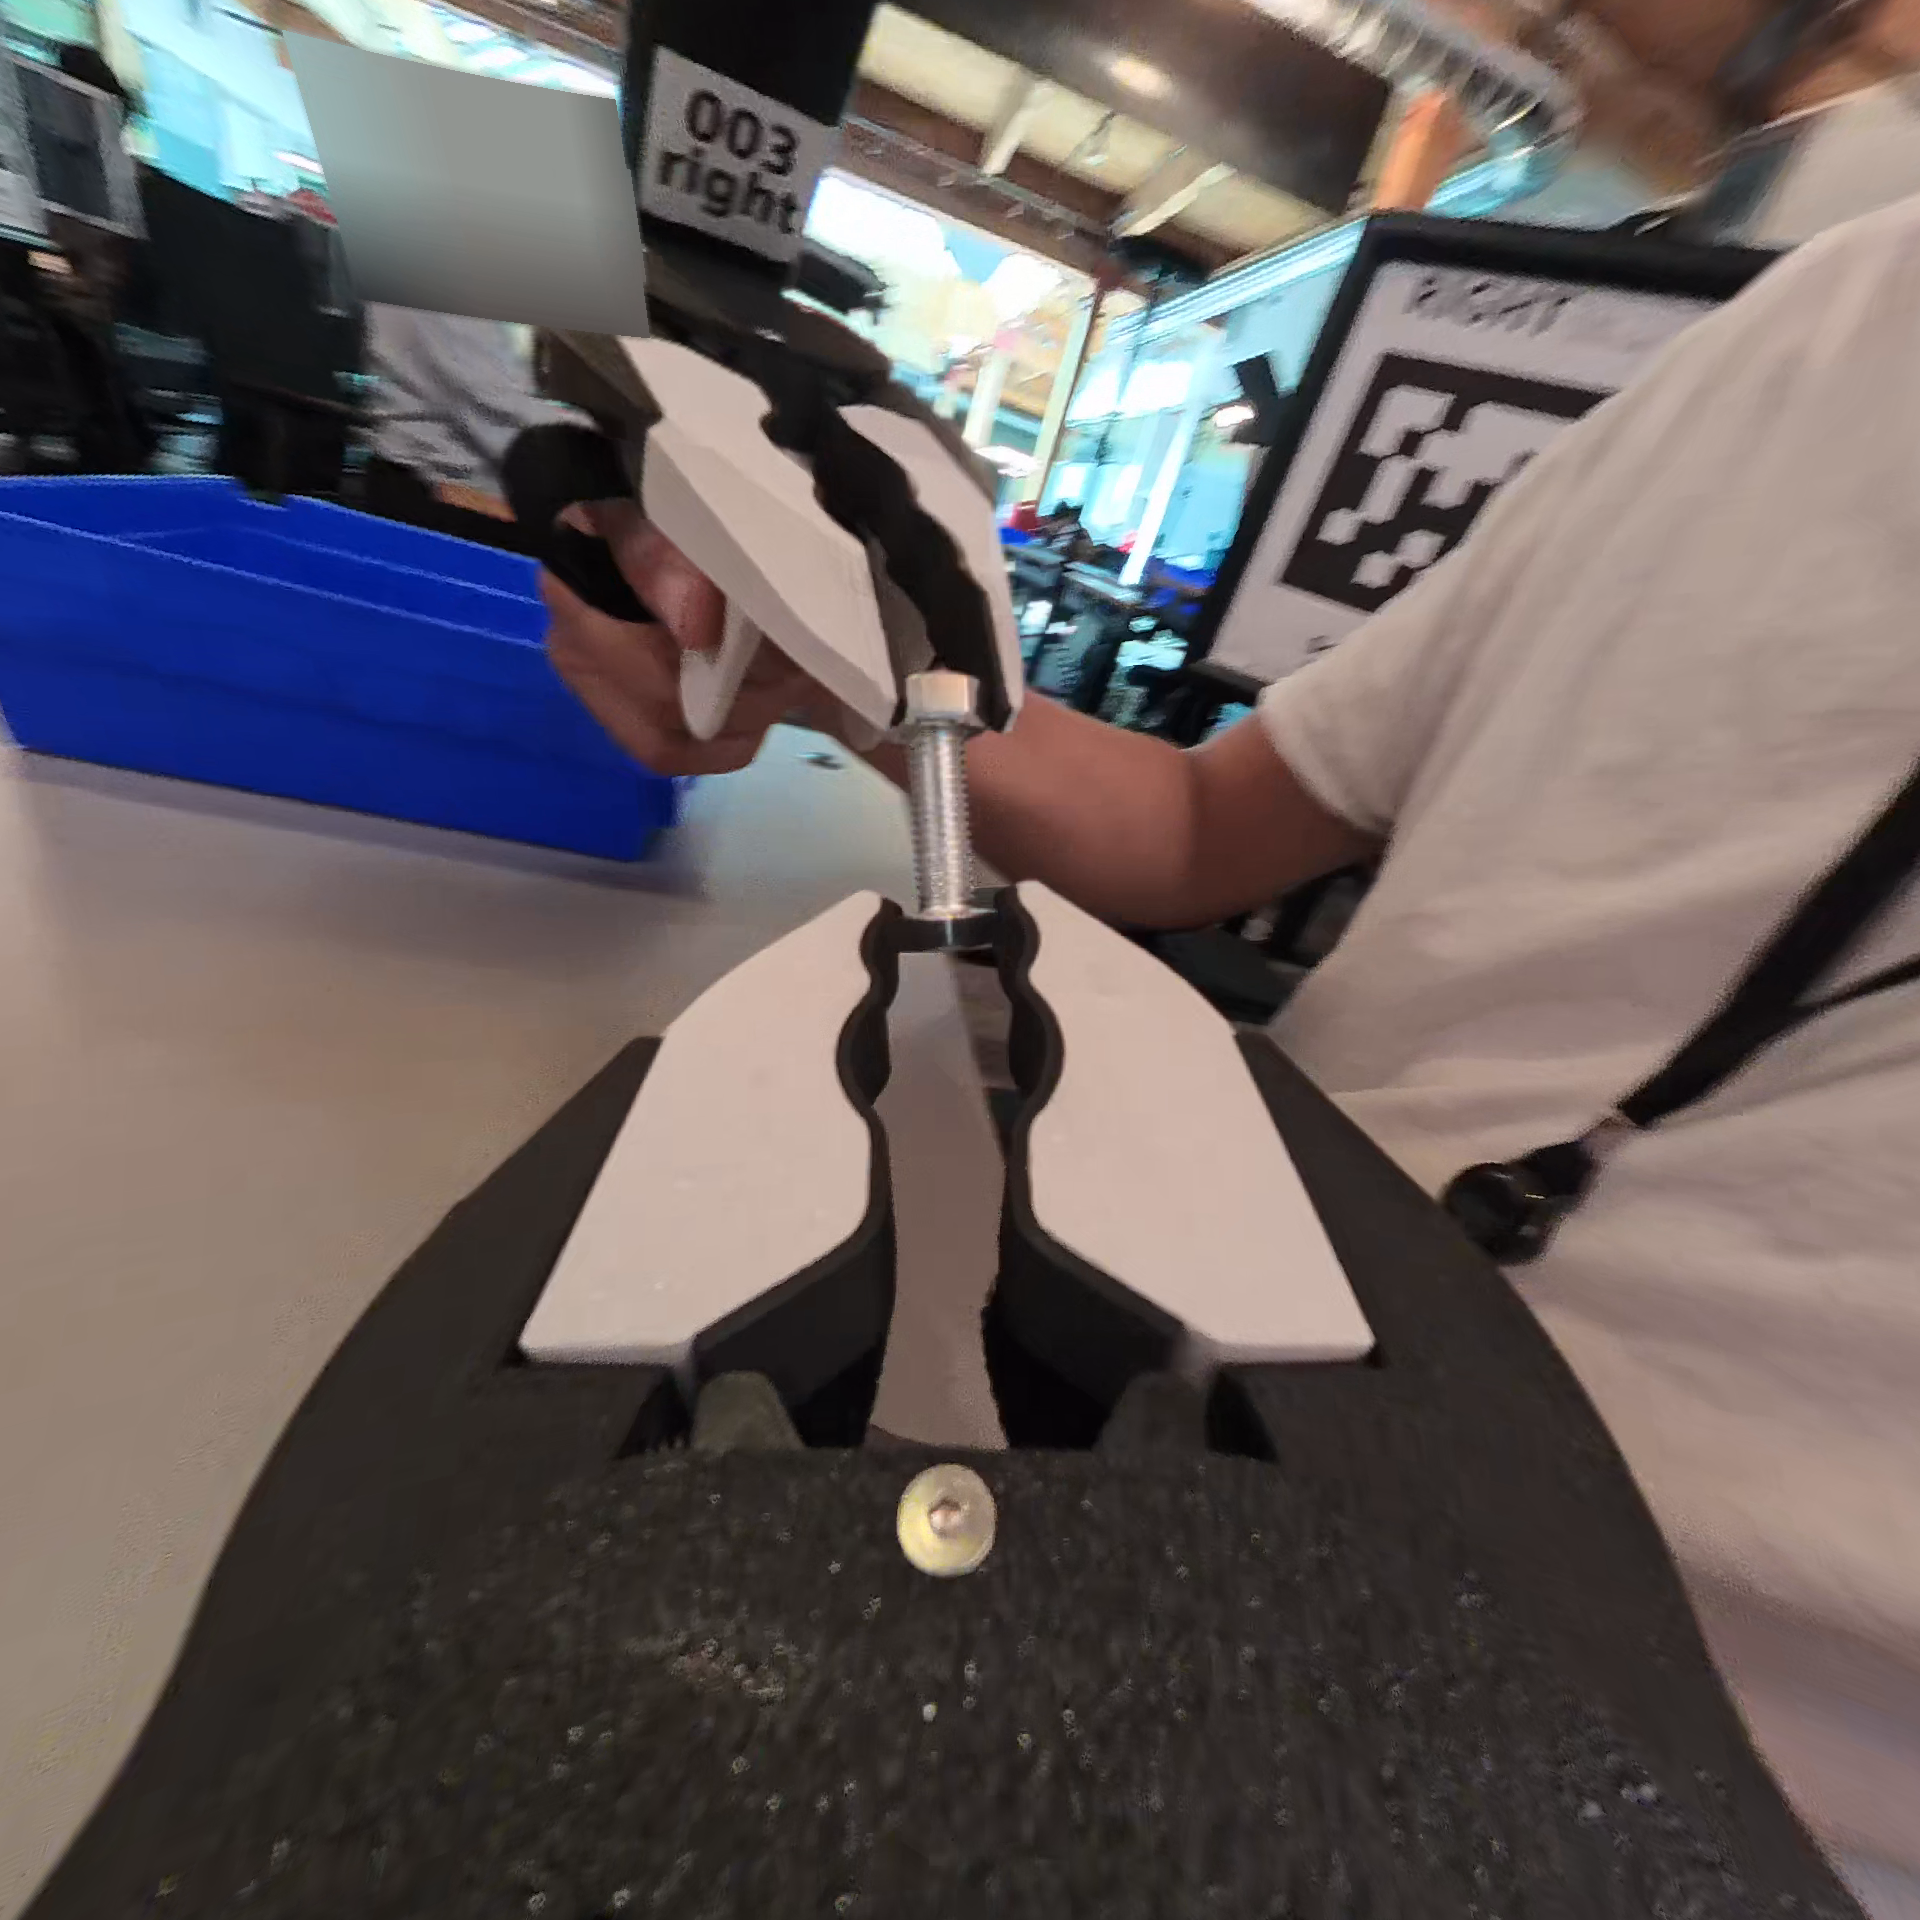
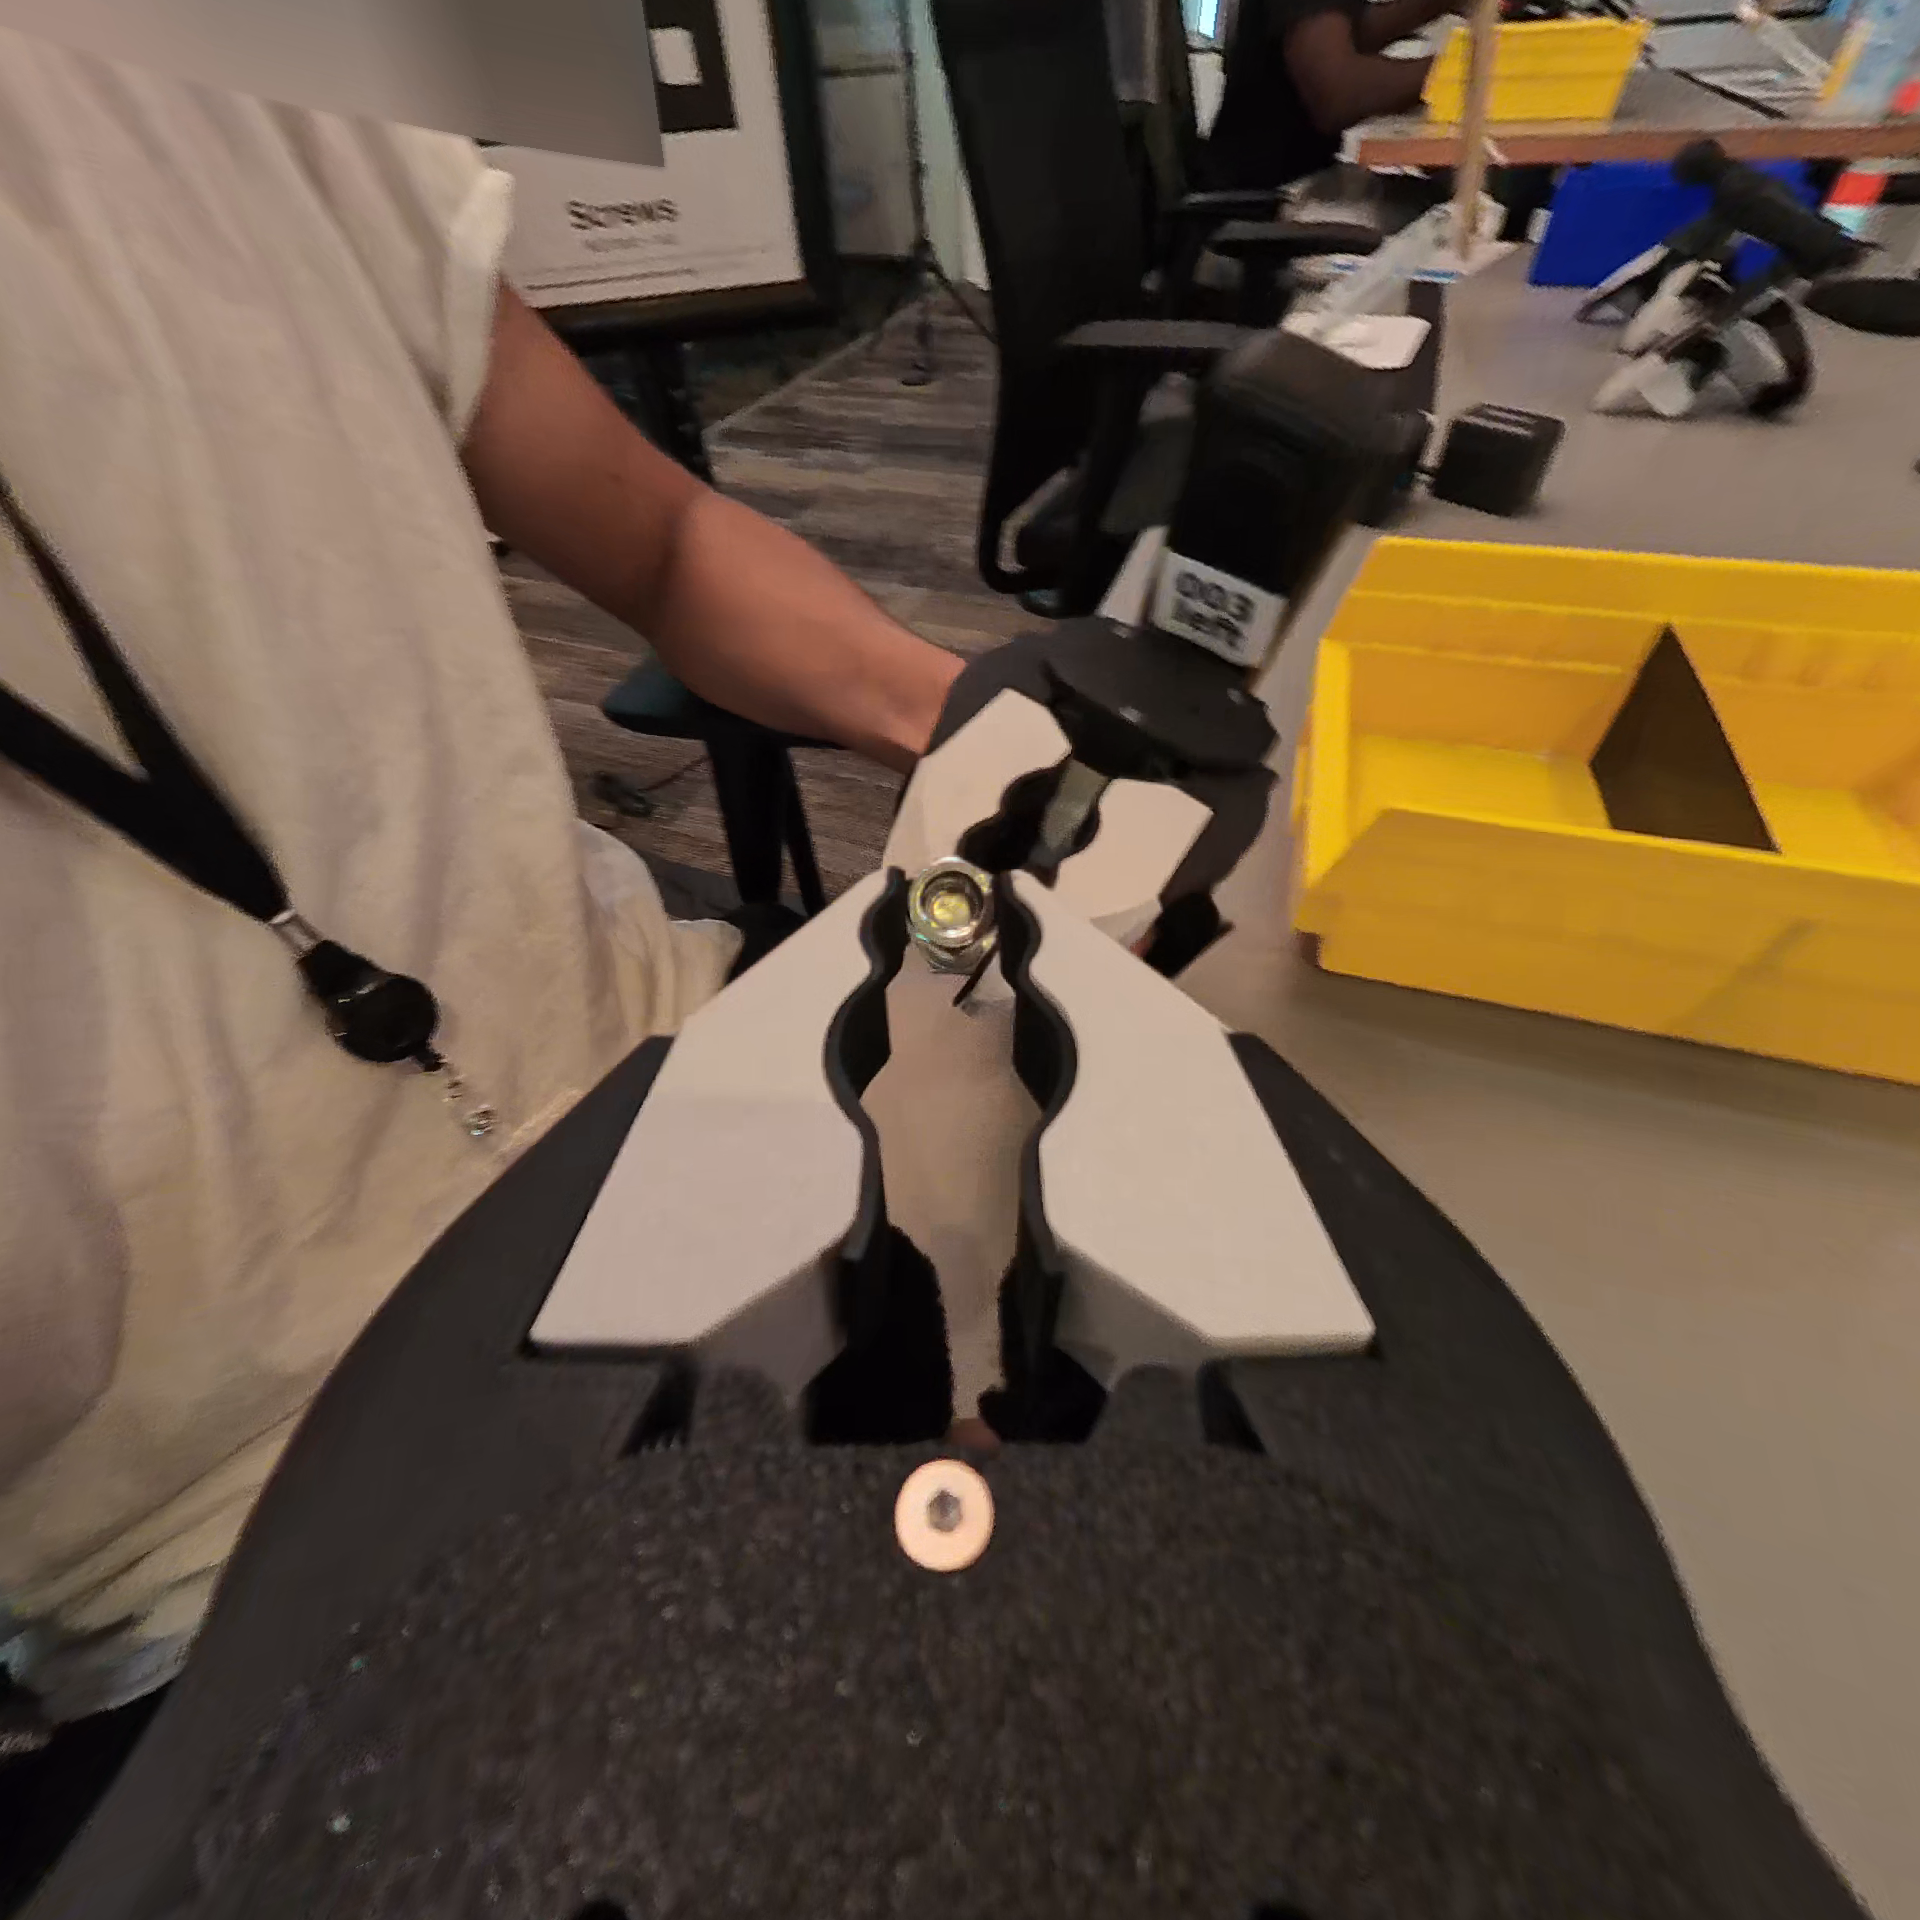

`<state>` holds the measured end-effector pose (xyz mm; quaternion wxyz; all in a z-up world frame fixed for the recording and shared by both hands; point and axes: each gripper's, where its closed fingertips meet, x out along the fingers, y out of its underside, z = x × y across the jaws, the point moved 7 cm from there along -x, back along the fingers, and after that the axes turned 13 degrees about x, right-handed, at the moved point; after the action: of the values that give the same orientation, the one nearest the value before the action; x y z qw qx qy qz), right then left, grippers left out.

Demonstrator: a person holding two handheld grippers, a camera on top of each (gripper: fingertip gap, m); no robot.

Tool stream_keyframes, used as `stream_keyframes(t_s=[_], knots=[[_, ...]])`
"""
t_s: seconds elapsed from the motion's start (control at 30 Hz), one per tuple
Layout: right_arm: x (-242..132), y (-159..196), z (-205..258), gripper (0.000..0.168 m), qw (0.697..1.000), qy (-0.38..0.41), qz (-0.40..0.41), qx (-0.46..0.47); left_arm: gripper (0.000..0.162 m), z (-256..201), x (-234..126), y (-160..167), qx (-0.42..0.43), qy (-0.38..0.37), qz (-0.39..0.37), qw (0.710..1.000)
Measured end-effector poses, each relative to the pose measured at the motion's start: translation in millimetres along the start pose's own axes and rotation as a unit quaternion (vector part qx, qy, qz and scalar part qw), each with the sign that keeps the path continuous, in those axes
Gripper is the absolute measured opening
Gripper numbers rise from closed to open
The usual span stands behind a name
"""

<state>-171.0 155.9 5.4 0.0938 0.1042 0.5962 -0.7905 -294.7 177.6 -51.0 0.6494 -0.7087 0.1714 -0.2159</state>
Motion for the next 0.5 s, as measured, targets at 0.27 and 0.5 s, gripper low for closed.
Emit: stream_keyframes(t_s=[0.27,0.5], knots=[[6.2,-6.9,9.7,0.017,0.998,-0.039,0.021,-0.048,0.018,-7.8,1.5,-2.3,-0.039,0.062,-0.023,0.997],[-1.8,-2.2,-12.8,0.017,0.996,0.07,-0.015,0.046,0.018,9.6,-6.1,-0.8,-0.001,-0.072,0.0,0.997]])
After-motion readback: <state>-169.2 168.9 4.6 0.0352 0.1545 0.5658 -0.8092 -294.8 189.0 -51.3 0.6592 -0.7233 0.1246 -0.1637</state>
